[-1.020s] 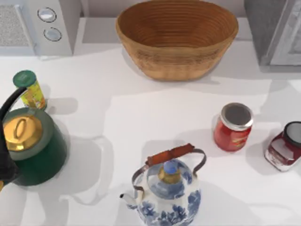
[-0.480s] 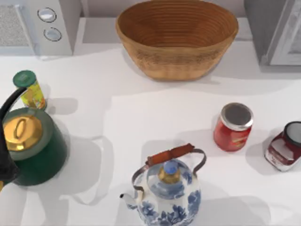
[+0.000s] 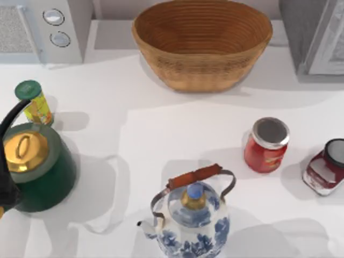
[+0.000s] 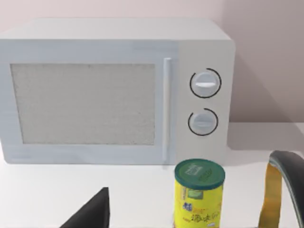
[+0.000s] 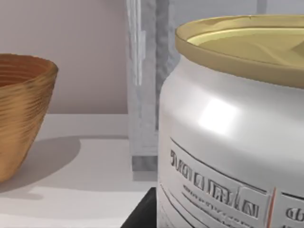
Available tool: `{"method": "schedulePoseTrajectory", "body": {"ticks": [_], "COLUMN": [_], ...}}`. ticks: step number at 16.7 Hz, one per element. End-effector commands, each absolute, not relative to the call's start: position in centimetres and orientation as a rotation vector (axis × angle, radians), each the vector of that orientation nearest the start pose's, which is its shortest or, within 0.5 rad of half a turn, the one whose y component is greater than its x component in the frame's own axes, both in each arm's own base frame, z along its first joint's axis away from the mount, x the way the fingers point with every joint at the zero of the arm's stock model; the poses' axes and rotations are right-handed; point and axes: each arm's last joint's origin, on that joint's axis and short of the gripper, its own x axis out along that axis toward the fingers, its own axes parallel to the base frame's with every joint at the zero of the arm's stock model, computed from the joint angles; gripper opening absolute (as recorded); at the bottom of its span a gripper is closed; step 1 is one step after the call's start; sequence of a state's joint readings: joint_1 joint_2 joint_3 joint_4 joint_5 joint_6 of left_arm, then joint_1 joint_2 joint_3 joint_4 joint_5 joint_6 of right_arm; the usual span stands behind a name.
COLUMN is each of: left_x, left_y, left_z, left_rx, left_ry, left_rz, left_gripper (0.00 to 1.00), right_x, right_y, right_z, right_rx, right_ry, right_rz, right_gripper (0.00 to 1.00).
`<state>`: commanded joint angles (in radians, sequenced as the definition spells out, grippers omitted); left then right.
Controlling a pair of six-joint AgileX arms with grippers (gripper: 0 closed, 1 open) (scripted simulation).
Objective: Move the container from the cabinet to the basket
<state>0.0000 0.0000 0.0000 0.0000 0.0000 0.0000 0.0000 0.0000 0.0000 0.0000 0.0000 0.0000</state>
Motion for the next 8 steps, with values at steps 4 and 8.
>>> {"method": "schedulePoseTrajectory", "body": {"ticks": [4, 8], "left_x": [10.6, 10.6], "left_y": [-0.1, -0.1], "left_z": [16.0, 16.0], "left_rx": [0.000, 0.000], "left_ry": [0.000, 0.000], "left_rz": [0.000, 0.000], "left_gripper": [1.00, 1.00], "right_x": [10.7, 11.2], "right_y": [-0.1, 0.2], "right_z": [15.9, 19.2], "right_rx": [0.002, 0.000], "right_ry": [0.016, -0.002], "right_rz": [0.000, -0.018], "right_gripper": [0.00, 0.00]}}
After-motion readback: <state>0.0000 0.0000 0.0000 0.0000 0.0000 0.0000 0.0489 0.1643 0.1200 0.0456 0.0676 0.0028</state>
